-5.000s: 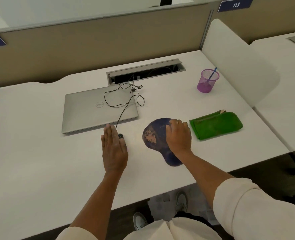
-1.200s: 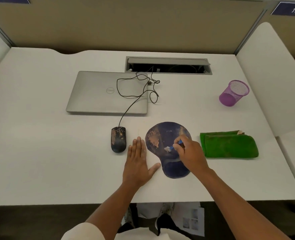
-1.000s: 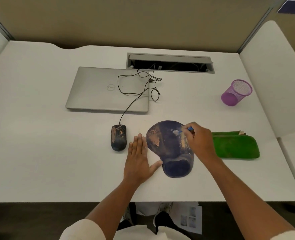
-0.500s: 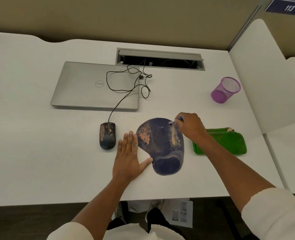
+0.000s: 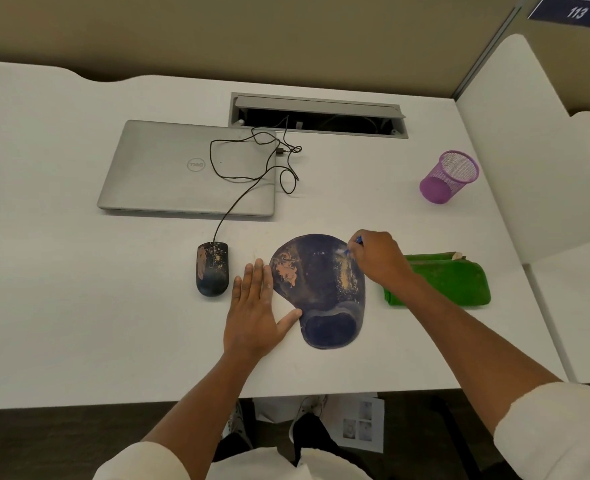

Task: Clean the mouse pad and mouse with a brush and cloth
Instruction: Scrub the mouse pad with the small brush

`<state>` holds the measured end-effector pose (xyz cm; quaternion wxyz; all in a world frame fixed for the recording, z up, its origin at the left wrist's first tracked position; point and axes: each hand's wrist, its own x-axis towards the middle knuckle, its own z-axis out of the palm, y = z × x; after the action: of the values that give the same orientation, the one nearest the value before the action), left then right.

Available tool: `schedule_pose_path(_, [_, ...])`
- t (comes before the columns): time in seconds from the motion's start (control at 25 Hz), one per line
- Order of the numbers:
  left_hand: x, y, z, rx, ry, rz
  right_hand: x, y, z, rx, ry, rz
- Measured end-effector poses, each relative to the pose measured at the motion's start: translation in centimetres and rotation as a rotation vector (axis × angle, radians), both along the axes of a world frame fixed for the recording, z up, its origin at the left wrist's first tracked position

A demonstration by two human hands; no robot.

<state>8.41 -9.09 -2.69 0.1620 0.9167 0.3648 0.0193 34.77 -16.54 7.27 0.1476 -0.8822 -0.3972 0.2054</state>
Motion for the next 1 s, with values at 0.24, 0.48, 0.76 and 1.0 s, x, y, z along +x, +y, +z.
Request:
schedule_pose_path(0.24, [0.0,0.4,0.0,0.001,-0.016,0.011,1.4,0.0,0.6,0.095,0.017,-0.156])
schedule_pose_path(0.48, [0.1,0.3,0.0,0.012,-0.012,0.009,0.3,-0.6,0.1,0.126,0.027,-0.156])
schedule_pose_path(0.76, [0.1,0.3,0.0,0.015,-0.011,0.013,0.2,-1.4,0.0,0.071,0.025,-0.126])
schedule_pose_path(1.0, [0.1,0.3,0.0,0.003,-0.024,0.018,0.9,-0.7,0.8,0.204,0.024,-0.228])
